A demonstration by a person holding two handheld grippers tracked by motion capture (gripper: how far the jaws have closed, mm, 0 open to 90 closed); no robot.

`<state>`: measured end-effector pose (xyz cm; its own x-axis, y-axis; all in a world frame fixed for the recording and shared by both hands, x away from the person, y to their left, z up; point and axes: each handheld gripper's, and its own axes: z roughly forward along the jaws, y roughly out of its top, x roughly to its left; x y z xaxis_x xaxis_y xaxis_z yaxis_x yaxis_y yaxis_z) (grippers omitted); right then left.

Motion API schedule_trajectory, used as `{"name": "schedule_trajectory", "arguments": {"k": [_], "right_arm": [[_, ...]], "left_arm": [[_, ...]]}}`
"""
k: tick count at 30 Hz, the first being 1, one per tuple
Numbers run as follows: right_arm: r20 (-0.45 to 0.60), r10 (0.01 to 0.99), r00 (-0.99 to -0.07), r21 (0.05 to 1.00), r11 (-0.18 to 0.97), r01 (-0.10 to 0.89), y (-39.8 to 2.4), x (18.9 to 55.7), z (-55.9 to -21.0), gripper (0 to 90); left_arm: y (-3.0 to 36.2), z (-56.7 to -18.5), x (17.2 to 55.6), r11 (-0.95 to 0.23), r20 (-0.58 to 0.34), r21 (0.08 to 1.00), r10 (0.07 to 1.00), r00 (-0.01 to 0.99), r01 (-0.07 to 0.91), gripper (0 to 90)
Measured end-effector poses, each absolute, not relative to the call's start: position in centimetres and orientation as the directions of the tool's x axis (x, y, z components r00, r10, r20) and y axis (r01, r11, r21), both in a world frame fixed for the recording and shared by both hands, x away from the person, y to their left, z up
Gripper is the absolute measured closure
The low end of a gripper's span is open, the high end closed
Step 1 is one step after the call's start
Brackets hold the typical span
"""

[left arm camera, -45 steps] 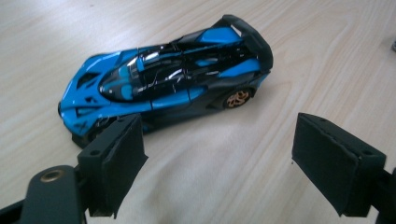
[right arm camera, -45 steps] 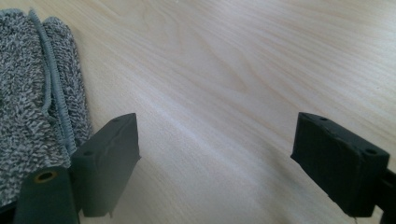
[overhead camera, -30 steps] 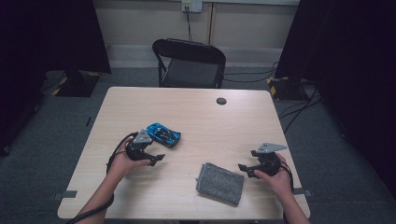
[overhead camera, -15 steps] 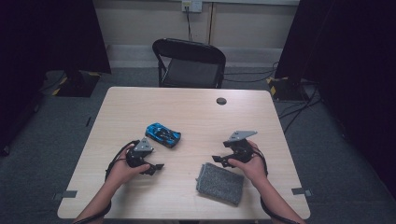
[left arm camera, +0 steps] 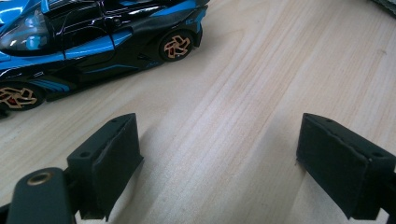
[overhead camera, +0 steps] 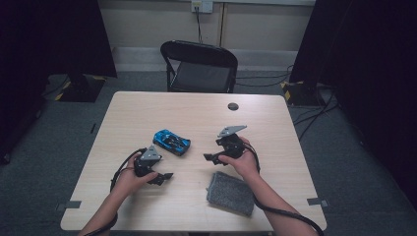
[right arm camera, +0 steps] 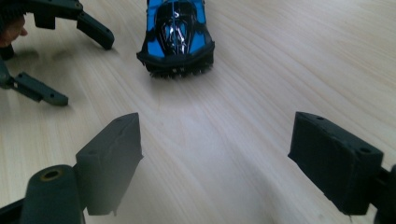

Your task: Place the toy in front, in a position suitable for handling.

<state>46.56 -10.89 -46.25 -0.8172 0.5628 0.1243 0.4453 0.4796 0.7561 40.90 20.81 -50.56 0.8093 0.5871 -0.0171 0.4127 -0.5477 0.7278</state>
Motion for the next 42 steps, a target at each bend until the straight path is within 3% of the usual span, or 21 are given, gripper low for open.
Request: {"name": "schedule_trajectory", "arguments": {"k": [24, 42], "right_arm": [[0.109, 0.497, -0.861, 0.747, 0.53, 0.401, -2.4, 49.3, -46.4, 14.6], [0.092, 0.491, -0.866, 0.719, 0.569, 0.399, 1.2, 51.4, -48.1, 14.3]], "left_arm": [[20.8, -50.6, 40.9, -0.542, -0.025, 0.728, 0.591, 0.807, 0.419, 12.4], [20.8, -50.6, 40.9, -0.542, -0.025, 0.728, 0.59, 0.807, 0.419, 12.4]]}}
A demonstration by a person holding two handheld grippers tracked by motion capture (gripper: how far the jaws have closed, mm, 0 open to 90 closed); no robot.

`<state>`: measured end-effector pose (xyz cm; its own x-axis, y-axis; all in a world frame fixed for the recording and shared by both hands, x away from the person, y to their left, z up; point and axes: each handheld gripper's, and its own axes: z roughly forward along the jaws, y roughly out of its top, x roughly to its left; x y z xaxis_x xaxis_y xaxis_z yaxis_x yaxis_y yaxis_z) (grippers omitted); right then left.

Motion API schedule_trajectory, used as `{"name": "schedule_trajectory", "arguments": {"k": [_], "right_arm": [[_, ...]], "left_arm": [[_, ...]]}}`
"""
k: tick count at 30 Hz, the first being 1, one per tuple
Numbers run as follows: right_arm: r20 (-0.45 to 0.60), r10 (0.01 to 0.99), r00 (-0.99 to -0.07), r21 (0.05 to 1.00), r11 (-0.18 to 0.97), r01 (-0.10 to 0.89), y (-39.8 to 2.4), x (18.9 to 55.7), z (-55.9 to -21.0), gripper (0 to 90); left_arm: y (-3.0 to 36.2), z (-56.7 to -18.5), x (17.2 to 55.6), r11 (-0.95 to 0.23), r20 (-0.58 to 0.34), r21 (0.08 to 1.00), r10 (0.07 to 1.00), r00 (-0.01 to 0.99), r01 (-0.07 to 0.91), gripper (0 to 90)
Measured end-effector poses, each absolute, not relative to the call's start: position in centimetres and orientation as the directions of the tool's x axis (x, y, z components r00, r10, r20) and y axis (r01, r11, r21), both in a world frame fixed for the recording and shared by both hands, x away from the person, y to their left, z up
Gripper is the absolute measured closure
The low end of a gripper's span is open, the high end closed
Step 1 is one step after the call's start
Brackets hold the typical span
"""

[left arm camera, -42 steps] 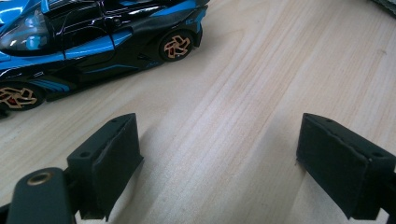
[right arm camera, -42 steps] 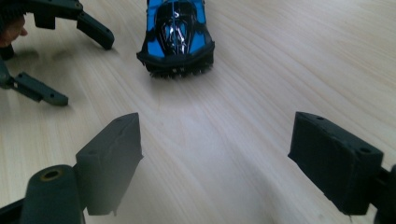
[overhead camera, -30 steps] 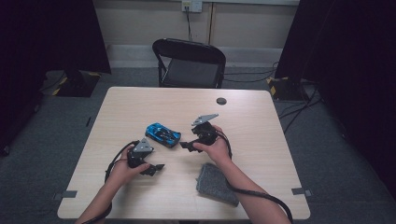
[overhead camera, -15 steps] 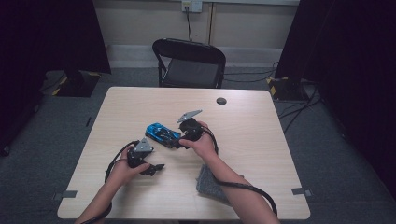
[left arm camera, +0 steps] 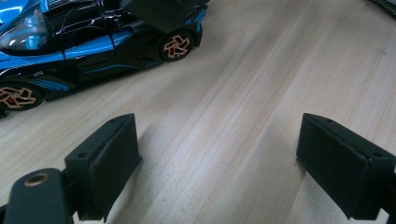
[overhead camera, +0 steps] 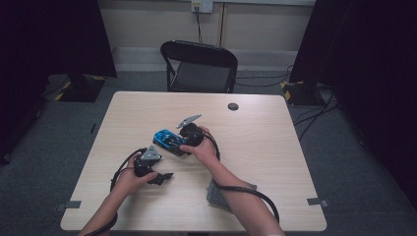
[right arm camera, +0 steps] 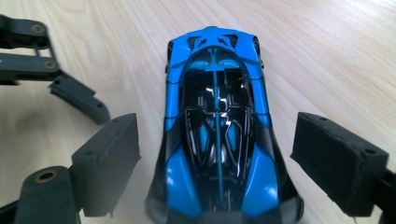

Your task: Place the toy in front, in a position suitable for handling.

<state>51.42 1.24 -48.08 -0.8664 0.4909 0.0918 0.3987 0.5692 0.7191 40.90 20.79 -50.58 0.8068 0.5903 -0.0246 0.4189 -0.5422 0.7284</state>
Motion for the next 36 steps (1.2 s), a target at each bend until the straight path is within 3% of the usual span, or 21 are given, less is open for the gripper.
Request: {"name": "schedule_trajectory", "arguments": {"k": [24, 36], "right_arm": [[0.062, 0.473, -0.879, 0.664, 0.638, 0.39, 1.8, 51.4, -50.0, 13.8], [0.052, 0.48, -0.876, 0.689, 0.618, 0.379, 0.9, 50.8, -50.1, 23.2]], "left_arm": [[20.8, -50.6, 40.9, -0.542, -0.025, 0.728, 0.59, 0.807, 0.419, 12.4], [20.8, -50.6, 40.9, -0.544, -0.023, 0.728, 0.588, 0.809, 0.417, 12.4]]}}
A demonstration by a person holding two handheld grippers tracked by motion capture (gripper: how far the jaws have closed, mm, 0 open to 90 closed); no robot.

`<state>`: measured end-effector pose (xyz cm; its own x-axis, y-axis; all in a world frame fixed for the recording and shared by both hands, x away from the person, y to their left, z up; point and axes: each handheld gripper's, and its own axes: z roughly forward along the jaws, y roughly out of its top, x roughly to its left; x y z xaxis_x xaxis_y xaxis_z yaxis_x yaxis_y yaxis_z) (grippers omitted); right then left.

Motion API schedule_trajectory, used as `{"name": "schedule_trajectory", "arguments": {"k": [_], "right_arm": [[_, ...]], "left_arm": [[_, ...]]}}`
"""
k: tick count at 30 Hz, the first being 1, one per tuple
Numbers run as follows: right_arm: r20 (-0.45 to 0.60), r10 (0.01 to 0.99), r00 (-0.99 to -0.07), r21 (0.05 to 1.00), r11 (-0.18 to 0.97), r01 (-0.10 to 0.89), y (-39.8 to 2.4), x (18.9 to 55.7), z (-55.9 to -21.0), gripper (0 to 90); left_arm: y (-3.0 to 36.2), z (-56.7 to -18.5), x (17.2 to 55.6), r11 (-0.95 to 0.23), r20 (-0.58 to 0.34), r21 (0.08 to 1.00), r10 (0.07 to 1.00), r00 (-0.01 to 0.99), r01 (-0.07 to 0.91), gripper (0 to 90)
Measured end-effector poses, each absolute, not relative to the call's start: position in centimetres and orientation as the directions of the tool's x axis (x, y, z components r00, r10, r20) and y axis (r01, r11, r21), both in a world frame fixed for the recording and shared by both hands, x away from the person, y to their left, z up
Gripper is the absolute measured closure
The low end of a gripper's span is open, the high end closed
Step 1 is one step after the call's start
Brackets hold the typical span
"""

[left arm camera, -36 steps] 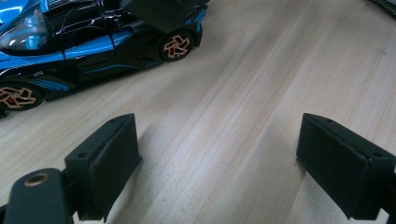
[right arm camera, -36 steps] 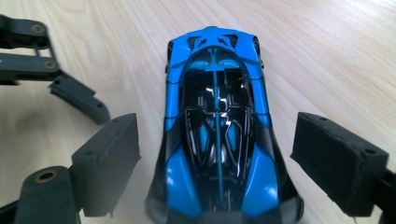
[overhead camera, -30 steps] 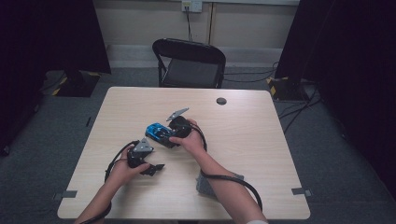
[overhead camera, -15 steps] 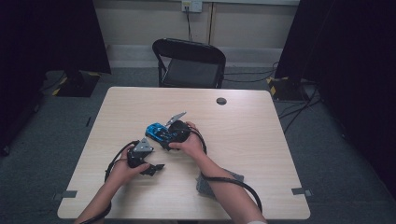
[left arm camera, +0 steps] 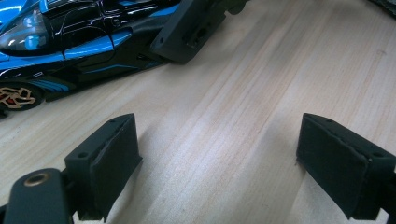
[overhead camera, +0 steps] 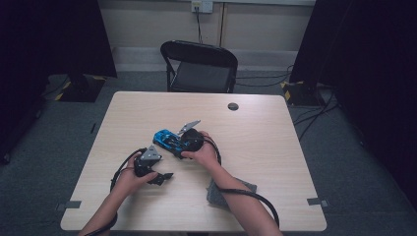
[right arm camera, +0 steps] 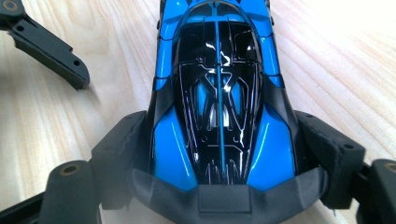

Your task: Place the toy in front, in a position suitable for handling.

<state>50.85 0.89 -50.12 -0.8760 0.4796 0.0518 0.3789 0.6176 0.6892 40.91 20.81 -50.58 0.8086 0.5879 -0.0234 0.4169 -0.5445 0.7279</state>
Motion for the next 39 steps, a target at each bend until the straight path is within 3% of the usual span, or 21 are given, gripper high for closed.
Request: {"name": "schedule_trajectory", "arguments": {"k": [18, 39], "right_arm": [[0.04, 0.514, -0.857, 0.675, 0.618, 0.402, 1.1, 50.4, -49.9, 24.5], [0.09, 0.575, -0.813, 0.693, 0.55, 0.466, 0.5, 50.8, -46.4, 24.6]], "left_arm": [[20.8, -50.6, 40.9, -0.541, -0.026, 0.729, 0.59, 0.807, 0.419, 12.4], [20.8, -50.6, 41.0, -0.545, -0.024, 0.728, 0.586, 0.81, 0.416, 12.2]]}}
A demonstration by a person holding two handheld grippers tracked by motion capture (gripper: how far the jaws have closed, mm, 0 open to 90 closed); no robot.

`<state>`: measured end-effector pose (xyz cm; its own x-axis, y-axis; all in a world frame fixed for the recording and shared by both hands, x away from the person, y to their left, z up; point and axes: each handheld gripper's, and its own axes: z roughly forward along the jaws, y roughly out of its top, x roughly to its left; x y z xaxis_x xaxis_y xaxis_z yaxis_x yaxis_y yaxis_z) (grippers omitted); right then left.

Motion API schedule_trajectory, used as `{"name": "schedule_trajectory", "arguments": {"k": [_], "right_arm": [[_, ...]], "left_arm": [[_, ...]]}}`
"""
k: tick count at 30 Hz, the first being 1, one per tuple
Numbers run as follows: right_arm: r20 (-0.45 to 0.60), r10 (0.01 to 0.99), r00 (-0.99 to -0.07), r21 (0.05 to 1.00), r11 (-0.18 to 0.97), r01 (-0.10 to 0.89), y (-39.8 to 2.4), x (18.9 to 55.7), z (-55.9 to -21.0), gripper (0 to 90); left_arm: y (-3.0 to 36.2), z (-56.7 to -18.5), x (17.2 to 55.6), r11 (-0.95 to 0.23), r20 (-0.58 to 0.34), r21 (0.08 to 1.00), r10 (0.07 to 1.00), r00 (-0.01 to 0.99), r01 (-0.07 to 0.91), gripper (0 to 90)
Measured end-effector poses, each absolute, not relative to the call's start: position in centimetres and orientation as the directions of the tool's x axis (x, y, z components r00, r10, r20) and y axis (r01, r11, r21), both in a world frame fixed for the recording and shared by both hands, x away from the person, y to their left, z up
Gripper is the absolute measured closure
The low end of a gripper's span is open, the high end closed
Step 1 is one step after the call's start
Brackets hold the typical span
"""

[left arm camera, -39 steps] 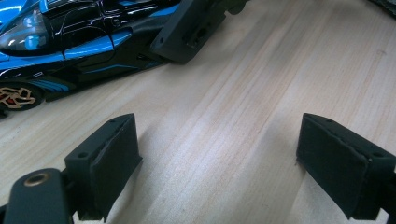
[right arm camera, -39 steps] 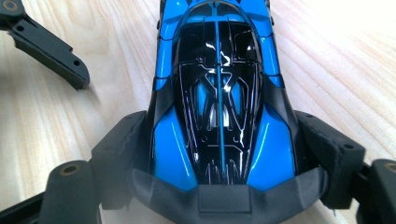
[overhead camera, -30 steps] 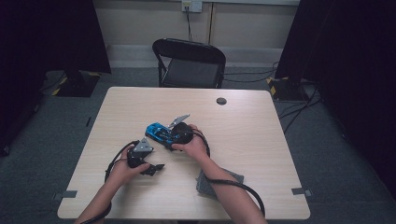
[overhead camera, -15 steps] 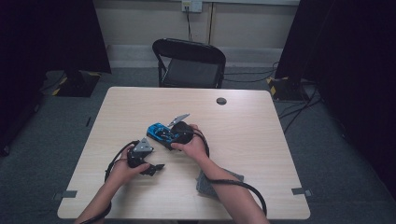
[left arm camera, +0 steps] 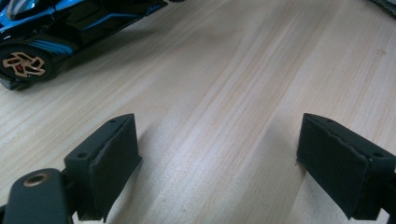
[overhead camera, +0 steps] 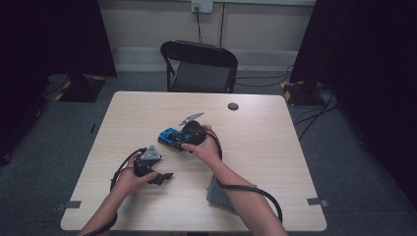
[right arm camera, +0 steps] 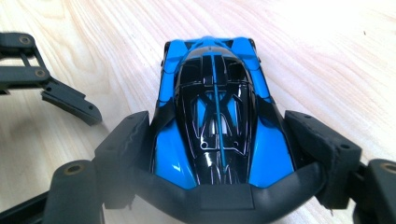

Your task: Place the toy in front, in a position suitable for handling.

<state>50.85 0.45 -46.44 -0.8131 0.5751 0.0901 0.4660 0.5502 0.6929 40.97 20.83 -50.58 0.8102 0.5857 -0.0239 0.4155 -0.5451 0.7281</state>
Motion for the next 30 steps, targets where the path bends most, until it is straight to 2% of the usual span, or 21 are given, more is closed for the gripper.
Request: {"name": "schedule_trajectory", "arguments": {"k": [19, 30], "right_arm": [[0.102, 0.606, -0.789, 0.735, 0.488, 0.47, -0.9, 51.9, -43.5, 24.7], [0.101, 0.641, -0.761, 0.744, 0.459, 0.485, -5.0, 51.7, -42.8, 24.7]], "left_arm": [[20.8, -50.6, 41.0, -0.544, -0.028, 0.728, 0.585, 0.811, 0.417, 12.3], [20.9, -50.6, 41.0, -0.544, -0.028, 0.729, 0.584, 0.811, 0.417, 12.2]]}}
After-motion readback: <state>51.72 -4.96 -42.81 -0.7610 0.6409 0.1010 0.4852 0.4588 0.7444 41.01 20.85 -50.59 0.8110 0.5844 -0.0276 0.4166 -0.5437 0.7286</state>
